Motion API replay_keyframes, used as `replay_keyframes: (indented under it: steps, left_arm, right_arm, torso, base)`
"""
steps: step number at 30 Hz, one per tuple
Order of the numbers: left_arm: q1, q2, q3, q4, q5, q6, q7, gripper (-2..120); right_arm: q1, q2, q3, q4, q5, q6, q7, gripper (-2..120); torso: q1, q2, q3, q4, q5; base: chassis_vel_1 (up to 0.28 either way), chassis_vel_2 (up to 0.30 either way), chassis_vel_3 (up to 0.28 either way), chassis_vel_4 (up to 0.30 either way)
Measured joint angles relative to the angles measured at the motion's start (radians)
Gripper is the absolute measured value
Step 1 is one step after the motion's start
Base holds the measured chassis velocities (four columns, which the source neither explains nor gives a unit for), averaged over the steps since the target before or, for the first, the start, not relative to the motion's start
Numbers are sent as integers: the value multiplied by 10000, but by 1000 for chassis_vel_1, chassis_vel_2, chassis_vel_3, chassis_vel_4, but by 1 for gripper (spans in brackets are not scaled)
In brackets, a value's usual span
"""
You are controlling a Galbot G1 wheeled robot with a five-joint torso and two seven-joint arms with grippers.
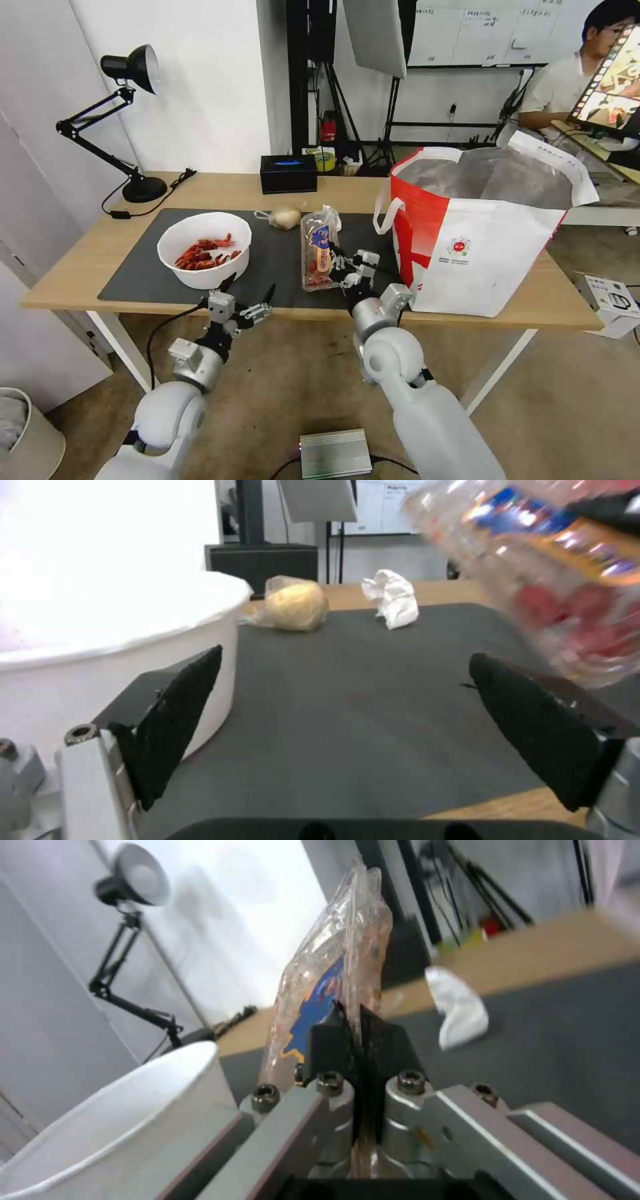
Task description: Pick up the trash from the table and place it into the takeout bag.
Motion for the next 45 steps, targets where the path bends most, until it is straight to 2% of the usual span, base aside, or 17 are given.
replay_keyframes:
  steps: [9,13,19,28,33,34,35,39,45]
  left_arm:
    - [473,-12,-416,-342,-47,17,37,100]
    - [679,-81,-559,-445,-46,-9,78,100]
    - [776,-114,-654,-478,-37,-44,122,100]
    - [719,-151,-569,-381,-10,-54,139,100]
    - [706,-154,-516,-330,-1,-57,155,100]
    - [627,-185,-444,-239,23,-58,165,100]
    - [602,-233,-427,-226,32,-58,165,100]
    - [603,-304,-411,-219,45,-58,172,100]
    - [563,-361,-388,-157,56,-58,203,100]
  right_arm:
    - [-598,-839,276,1127,-732,566,-646,0]
    - [-818,-1333,633,1483,-897,1123,-1233,0]
    - [-1040,-1860,1339,2270,-533,1470,-1632,0]
    - [-1230,-2423,2230,3081,242,1490,-1685,0]
    - [-985,-2894,2865,3448,921,1425,-1552,0]
    - [-188,-3530,3385,3510,1778,1179,-1148,0]
    - [86,-3732,3612,3462,2116,1049,-950,0]
    - [370,-3969,3910,3366,2623,865,-627,0]
    - [812,-4307,4459,3114,4081,403,288,0]
  torso:
    - [0,0,0,0,2]
    - [0,0,0,-1,2]
    - [0,0,0,0,2]
    - [0,-2,1,-1,2]
    - [0,-1,1,-1,2]
    - [1,-2,2,0,1]
    - [2,-2,2,0,2]
    - [1,-1,2,0,3]
    - [2,-2,2,0,2]
  base:
    - [0,0,0,0]
    - [0,0,0,0]
    - [0,0,0,0]
    - [0,0,0,0]
    - [0,0,0,0]
    - [0,0,0,0]
    - [0,0,0,0]
    - [0,0,0,0]
    - [0,0,0,0]
